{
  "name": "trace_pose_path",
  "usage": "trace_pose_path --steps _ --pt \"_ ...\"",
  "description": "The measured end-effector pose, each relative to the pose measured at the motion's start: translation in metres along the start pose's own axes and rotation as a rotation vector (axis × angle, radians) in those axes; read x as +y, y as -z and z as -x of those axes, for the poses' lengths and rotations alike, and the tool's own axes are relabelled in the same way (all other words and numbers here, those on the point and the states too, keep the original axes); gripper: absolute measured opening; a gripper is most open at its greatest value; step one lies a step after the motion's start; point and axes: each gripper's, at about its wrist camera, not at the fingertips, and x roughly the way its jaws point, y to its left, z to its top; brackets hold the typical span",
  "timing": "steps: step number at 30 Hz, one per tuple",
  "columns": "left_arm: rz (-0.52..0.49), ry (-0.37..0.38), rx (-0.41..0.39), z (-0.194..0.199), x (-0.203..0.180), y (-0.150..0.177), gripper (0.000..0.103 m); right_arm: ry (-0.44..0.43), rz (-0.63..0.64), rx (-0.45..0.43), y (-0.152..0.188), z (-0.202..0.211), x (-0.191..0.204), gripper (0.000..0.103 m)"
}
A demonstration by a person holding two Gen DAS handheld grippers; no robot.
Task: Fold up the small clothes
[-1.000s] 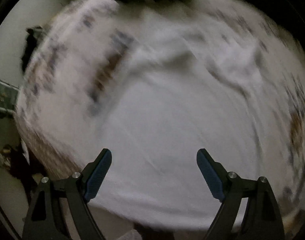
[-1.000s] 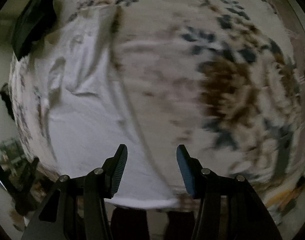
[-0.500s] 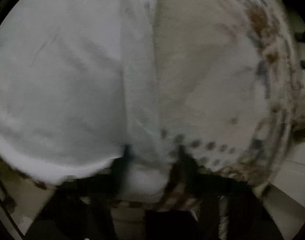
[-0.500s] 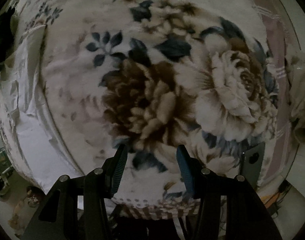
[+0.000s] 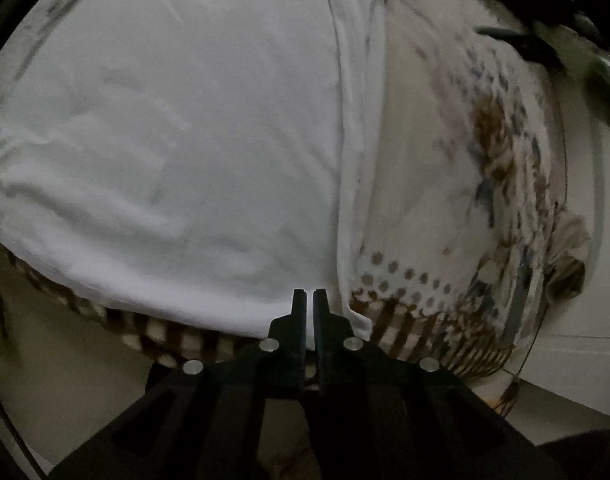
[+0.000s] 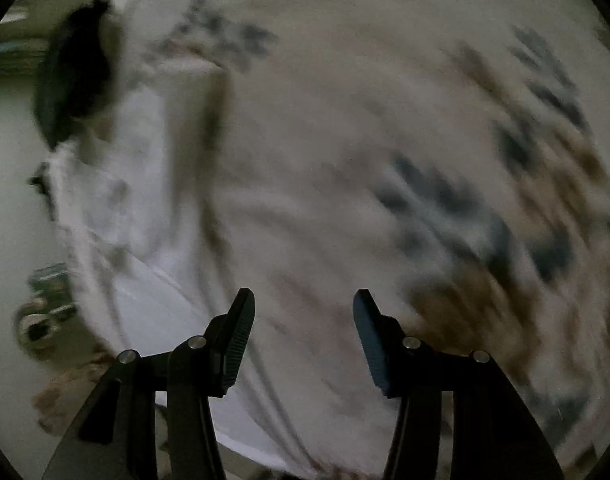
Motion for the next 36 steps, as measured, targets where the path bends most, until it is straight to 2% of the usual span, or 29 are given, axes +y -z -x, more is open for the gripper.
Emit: trace_pose_path --steps 4,8,10,11,12,14,15,16,18,21,24,26,28,29,32,36 --pt "0.016 -0.001 -0.038 0.016 0.011 0.0 0.001 -0.113 0.001 -0.01 -0.06 -0.015 0.03 0.056" --pt "0.1 0.151 0.005 0.0 0.018 -0.001 0.004 -0.105 -0.034 -0.026 -0.097 -0.026 0.049 0.056" --pt "0.126 0.207 0.036 -0.014 0.018 -0.001 0.011 -0.081 -0.012 -0.03 -0.101 -0.025 0.057 0.056" --pt "0.147 0.25 0.055 -0.024 0.018 -0.002 0.014 -0.067 0.004 -0.02 -0.098 -0.026 0.06 0.056" --pt "0.168 0.279 0.067 -0.029 0.017 -0.004 0.022 -0.053 0.02 0.004 -0.092 -0.026 0.061 0.056" --pt "0.203 0.332 0.068 -0.031 0.016 -0.008 0.028 -0.04 0.04 0.046 -0.081 -0.024 0.054 0.056" --pt "0.211 0.344 0.06 -0.032 0.015 -0.008 0.037 -0.011 0.054 0.079 -0.071 -0.021 0.05 0.056" --pt "0.211 0.35 0.057 -0.033 0.013 -0.009 0.049 0.01 0.067 0.099 -0.061 -0.02 0.044 0.056" --pt "0.21 0.368 0.062 -0.039 0.007 -0.006 0.06 0.074 0.095 0.147 -0.037 -0.009 0.027 0.056" --pt "0.186 0.336 0.151 -0.067 -0.01 0.004 0.06 0.162 0.094 0.187 -0.004 0.005 -0.003 0.056" --pt "0.208 0.308 0.216 -0.093 -0.018 0.016 0.059 0.181 0.039 0.192 0.021 0.015 -0.033 0.056" --pt "0.222 0.292 0.187 -0.095 -0.019 0.017 0.057 0.17 -0.007 0.182 0.03 0.019 -0.049 0.056" --pt "0.203 0.267 0.151 -0.089 -0.021 0.016 0.002 0.152 -0.043 0.174 0.034 0.022 -0.062 0.056" --pt "0.182 0.25 0.138 -0.085 -0.023 0.016 0.001 0.142 -0.055 0.169 0.033 0.022 -0.065 0.056" --pt "0.146 0.259 0.08 -0.068 -0.023 0.018 0.001 0.105 -0.061 0.152 0.024 0.018 -0.066 0.056" --pt "0.123 0.265 0.039 -0.04 -0.016 0.017 0.001 -0.008 -0.064 0.096 -0.011 0.006 -0.05 0.056"
